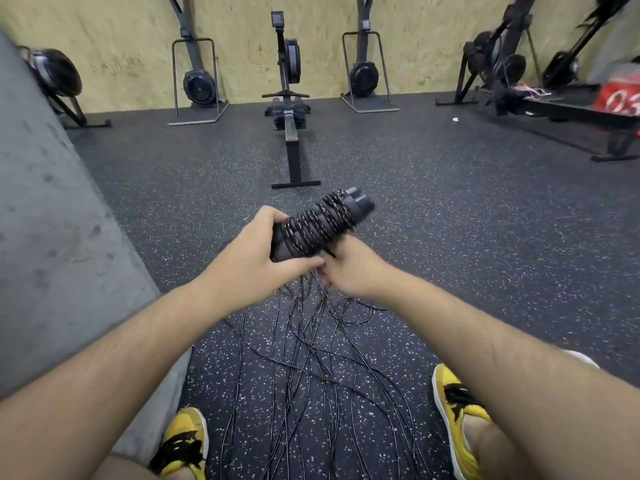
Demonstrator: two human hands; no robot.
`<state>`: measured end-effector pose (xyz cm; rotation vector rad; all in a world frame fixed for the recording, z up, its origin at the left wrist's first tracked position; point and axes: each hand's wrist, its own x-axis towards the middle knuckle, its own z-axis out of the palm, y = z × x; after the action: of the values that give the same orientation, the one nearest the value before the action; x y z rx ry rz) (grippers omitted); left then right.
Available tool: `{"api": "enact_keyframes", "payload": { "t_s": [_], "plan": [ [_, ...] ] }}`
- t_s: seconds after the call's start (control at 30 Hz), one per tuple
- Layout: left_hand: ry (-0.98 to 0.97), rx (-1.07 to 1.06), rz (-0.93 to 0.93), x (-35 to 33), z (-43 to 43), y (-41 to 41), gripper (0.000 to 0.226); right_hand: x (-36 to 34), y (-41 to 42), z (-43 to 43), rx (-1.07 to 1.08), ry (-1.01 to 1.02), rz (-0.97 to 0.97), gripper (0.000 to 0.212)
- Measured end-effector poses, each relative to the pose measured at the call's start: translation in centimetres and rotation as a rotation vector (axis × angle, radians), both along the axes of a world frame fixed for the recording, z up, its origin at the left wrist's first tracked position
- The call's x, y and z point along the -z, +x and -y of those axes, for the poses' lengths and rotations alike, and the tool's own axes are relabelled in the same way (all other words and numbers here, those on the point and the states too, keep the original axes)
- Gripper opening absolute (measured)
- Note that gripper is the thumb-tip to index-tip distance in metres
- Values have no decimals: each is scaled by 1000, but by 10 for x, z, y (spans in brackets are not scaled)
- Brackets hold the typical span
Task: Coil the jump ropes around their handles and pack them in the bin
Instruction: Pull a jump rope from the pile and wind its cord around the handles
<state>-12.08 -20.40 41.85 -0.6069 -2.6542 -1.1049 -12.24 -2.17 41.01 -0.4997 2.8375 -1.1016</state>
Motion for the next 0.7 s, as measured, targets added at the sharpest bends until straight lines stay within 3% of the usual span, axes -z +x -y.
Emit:
{"api": "enact_keyframes", "payload": {
  "t_s": [0.1, 0.2, 0.3, 0.37, 0.53, 0.7],
  "plan": [
    [119, -16, -26, 3, 0, -6, 51, 4, 11, 20, 57, -101, -135, 16],
    [200, -20, -29, 0, -4, -3, 57, -4, 25, 28, 75, -60, -289, 7],
    [270, 7, 0, -3, -6, 2, 75, -1, 34, 30, 50, -11, -474, 22],
    [317, 28, 3, -5, -6, 4, 74, -3, 36, 29, 72, -48, -529, 24],
    [386, 111, -16, -12, -3, 6, 47, -7, 35, 19, -29, -159, -530, 24],
    [647, 189, 161, -13, -6, 5, 19, -20, 37, 4, -197, -102, -518, 35]
  ]
}}
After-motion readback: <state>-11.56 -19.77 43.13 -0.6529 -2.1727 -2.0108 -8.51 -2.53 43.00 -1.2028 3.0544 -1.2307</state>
